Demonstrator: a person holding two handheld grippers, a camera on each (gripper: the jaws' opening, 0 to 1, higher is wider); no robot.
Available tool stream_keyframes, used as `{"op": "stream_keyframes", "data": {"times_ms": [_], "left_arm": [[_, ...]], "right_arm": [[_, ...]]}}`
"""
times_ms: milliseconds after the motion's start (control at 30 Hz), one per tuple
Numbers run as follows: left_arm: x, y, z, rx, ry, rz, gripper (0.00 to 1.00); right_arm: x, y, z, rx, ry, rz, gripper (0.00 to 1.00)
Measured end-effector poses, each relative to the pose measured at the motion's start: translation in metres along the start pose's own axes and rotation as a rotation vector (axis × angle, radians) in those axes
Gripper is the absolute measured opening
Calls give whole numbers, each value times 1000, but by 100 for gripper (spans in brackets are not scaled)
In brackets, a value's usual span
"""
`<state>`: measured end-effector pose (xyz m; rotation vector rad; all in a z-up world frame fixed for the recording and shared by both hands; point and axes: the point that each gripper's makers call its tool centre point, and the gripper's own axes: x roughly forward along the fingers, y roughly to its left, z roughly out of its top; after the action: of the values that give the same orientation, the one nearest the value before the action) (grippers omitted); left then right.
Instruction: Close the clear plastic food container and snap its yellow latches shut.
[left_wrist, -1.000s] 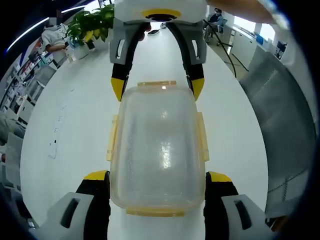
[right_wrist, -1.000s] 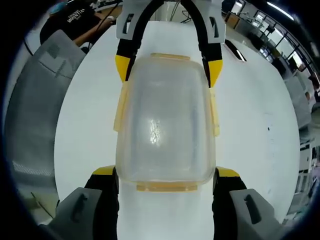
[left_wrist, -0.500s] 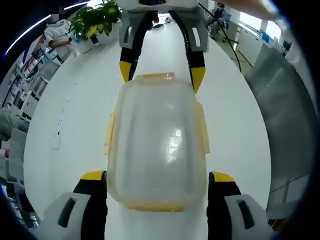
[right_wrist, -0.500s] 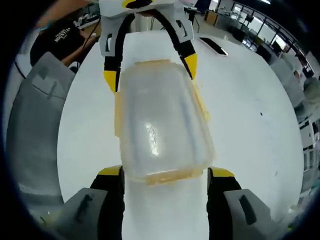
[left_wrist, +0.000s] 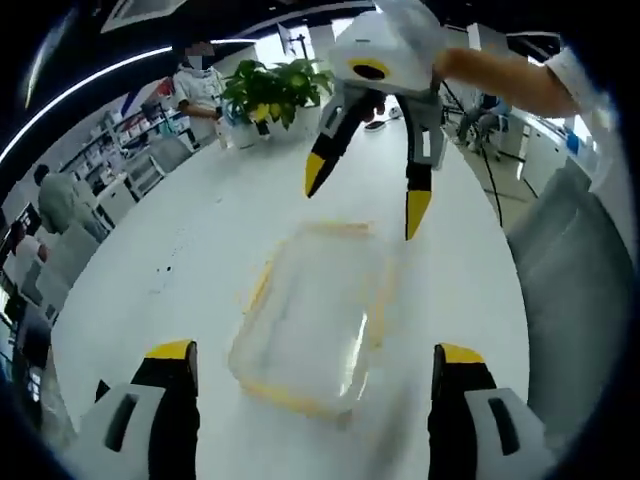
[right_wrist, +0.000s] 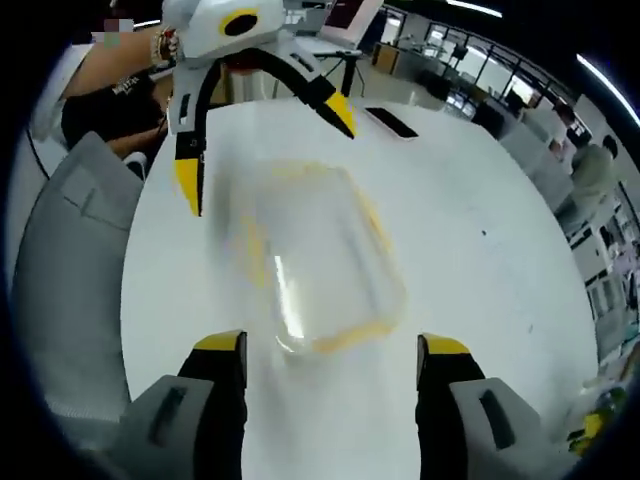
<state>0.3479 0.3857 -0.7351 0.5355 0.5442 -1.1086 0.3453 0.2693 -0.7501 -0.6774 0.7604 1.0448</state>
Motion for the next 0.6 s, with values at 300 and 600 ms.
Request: {"op": "stream_keyframes", "data": {"times_ms": [300, 600], "left_arm": [[-39, -36, 2, -116, -176, 27, 99], [-86, -67, 5, -223, -354, 139, 99]], "right_arm": [[-28, 19, 10, 19, -146, -79, 82], [-62, 42, 28, -21, -344, -195, 82]]}}
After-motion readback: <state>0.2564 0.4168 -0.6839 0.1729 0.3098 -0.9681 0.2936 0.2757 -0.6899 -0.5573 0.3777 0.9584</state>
